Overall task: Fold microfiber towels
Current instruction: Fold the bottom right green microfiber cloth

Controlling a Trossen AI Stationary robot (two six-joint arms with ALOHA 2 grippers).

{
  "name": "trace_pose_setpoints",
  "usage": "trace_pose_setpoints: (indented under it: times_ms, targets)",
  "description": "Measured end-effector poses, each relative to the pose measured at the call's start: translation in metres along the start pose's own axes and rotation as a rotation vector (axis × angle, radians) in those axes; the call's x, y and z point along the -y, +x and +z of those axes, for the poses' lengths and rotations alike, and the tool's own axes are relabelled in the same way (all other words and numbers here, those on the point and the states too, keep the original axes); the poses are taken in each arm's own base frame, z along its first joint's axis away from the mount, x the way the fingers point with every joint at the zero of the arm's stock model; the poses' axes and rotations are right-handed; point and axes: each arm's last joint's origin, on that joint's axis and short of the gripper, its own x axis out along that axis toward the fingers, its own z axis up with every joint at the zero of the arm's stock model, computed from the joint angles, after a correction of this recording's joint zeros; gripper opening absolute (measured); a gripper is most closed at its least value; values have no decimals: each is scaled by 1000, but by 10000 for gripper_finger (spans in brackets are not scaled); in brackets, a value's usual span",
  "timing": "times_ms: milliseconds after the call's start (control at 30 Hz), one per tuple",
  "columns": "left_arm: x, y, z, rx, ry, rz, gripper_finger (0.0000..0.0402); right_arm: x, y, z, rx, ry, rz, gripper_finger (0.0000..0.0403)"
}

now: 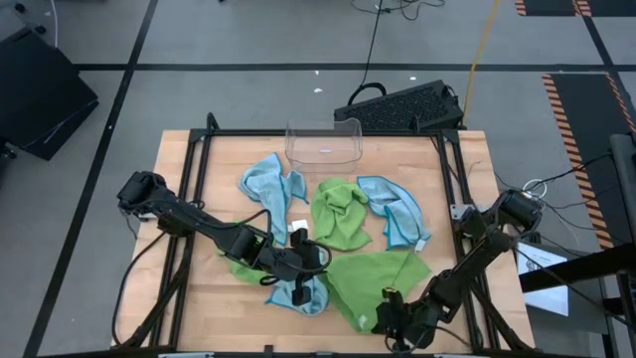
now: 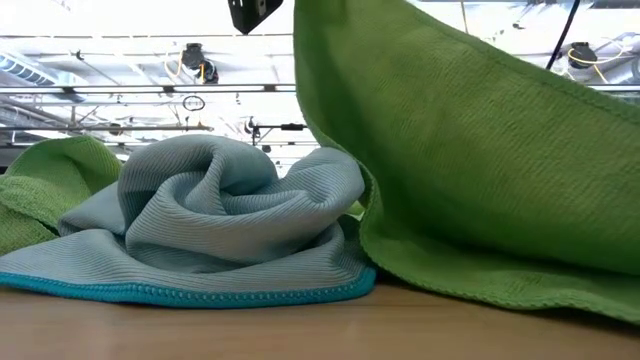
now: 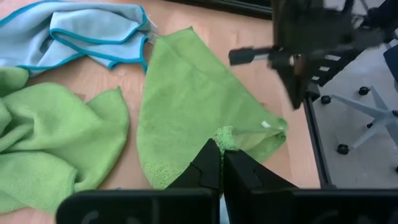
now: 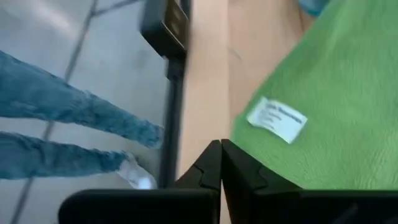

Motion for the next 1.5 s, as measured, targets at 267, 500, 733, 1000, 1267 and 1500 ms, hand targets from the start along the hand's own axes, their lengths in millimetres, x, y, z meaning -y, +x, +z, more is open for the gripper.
trace_pose_setpoints:
  times_ms: [267,500,733,1000,1267,1500]
  targets:
    - [-1,0,0,-2,-2,3,4,2,4,-3,-8,10,-14,61]
    - [-1,0,0,-2,-11,4,4,6,26,-16,-24,17,-2,176]
    - [-1,0,0,-2,-10,4,6,12,37,-24,-1,41,-62,183]
    - [-1,0,0,-7,-9,7,6,18,38,-24,13,27,-133,87]
    - [-2,0,-1,-12,-8,10,5,21,36,-23,6,111,-154,7]
    - [-1,0,-1,-22,-11,-11,9,7,3,2,58,159,-76,2]
